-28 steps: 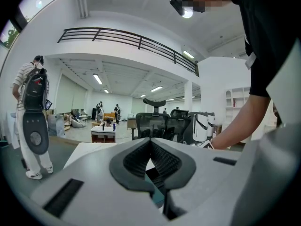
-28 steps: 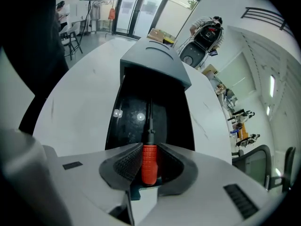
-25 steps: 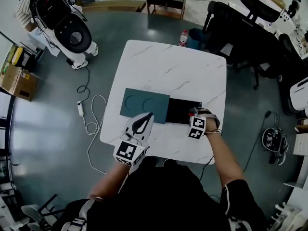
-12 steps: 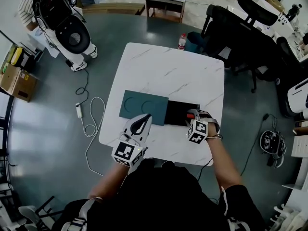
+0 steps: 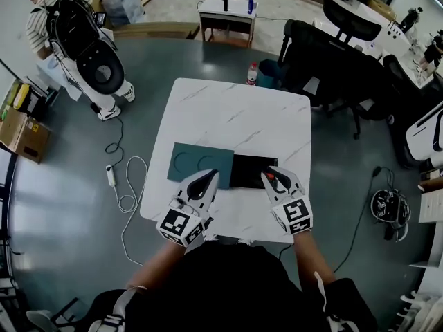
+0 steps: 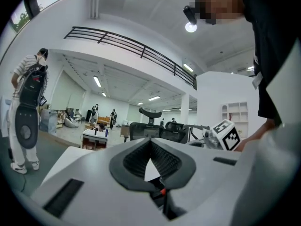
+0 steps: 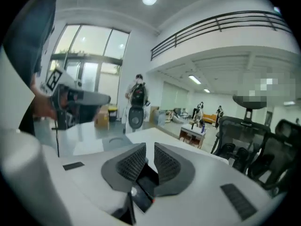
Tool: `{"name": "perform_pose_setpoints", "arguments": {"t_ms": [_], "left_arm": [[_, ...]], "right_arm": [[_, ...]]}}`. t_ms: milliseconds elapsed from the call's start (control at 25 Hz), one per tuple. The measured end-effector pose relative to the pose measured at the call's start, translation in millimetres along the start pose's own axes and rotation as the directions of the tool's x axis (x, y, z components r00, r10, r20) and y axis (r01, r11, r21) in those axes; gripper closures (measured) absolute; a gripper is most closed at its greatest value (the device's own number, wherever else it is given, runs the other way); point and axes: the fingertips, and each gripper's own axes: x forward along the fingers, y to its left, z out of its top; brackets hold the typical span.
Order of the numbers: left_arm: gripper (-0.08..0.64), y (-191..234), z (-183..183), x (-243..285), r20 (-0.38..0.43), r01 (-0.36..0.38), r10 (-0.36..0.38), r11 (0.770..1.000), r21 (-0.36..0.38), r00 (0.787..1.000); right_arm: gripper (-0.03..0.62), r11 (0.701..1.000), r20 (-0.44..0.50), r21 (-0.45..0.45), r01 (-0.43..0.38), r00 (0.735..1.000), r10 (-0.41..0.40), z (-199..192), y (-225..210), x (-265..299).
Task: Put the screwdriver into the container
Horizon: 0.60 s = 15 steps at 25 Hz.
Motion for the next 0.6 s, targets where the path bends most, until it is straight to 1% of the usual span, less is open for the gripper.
{"name": "perform_pose_setpoints", "arguments": {"t_ms": [40,120,240,440,600], "left_arm": [[0.555,-2,4,1,0.007,0.005,-0.005,1.0,0.011,1.0],[0.555,-6,8,3,0.015,0.015,-0.015,1.0,0.023,1.0],[0.554,-14,12,7,0.025,0.029,-0.03,0.999,0.029,0.999],[0.554,-32,21,15,0.05,0.071,-0.074,0.996,0.051,0.996],[0.555,-39,24,16,0.049,0.089,-0.093,0.994,0.07,0.994]], "right_arm": [[0.53,0.999,0.064,0.046,0.024,0.998,-0.027,15,-1,-9],[0.556,0.992,0.166,0.109,0.062,0.983,-0.08,38,-2,-27],[0.568,0.988,0.258,0.115,0.105,0.957,-0.132,58,0,-46],[0.568,0.976,0.343,0.167,0.141,0.92,-0.191,74,6,-71],[0.569,0.968,0.365,0.188,0.169,0.903,-0.228,83,8,-82]]}}
